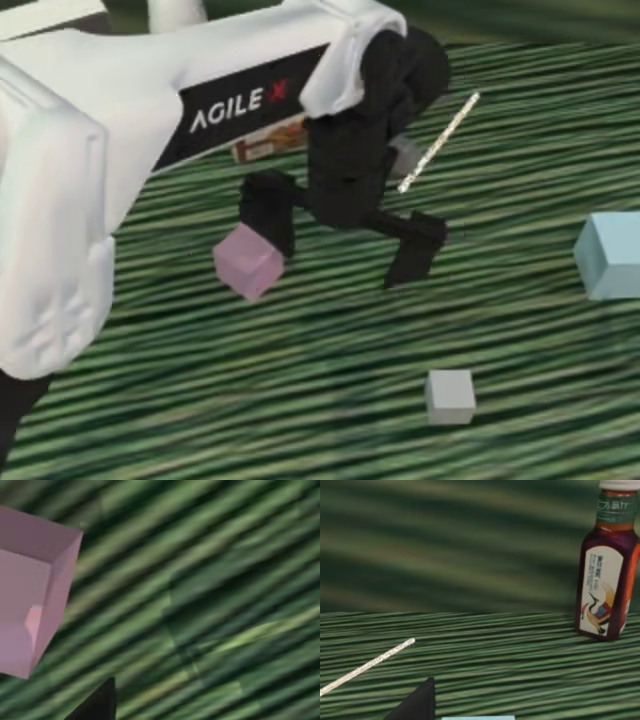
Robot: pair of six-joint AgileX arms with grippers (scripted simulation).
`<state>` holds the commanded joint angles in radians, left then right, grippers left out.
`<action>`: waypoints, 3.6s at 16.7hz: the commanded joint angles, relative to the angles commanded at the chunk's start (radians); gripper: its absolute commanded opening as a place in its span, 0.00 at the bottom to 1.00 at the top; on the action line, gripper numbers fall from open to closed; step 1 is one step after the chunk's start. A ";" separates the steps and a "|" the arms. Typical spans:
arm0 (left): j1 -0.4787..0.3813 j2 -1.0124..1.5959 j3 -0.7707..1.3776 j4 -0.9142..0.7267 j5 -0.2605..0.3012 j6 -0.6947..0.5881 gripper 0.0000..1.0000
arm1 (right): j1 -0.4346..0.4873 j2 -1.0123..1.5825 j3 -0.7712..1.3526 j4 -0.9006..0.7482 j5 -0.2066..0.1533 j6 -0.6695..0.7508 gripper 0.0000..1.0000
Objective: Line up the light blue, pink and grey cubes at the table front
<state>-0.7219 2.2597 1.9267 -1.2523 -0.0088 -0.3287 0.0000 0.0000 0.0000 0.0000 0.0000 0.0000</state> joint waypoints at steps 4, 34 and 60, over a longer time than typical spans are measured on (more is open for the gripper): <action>0.137 -0.016 -0.042 0.014 0.009 0.336 1.00 | 0.000 0.000 0.000 0.000 0.000 0.000 1.00; 0.251 0.053 -0.273 0.341 0.013 0.552 0.62 | 0.000 0.000 0.000 0.000 0.000 0.000 1.00; 0.266 -0.043 -0.118 0.109 0.017 0.549 0.00 | 0.000 0.000 0.000 0.000 0.000 0.000 1.00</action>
<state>-0.4560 2.2166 1.8086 -1.1428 0.0086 0.2199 0.0000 0.0000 0.0000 0.0000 0.0000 0.0000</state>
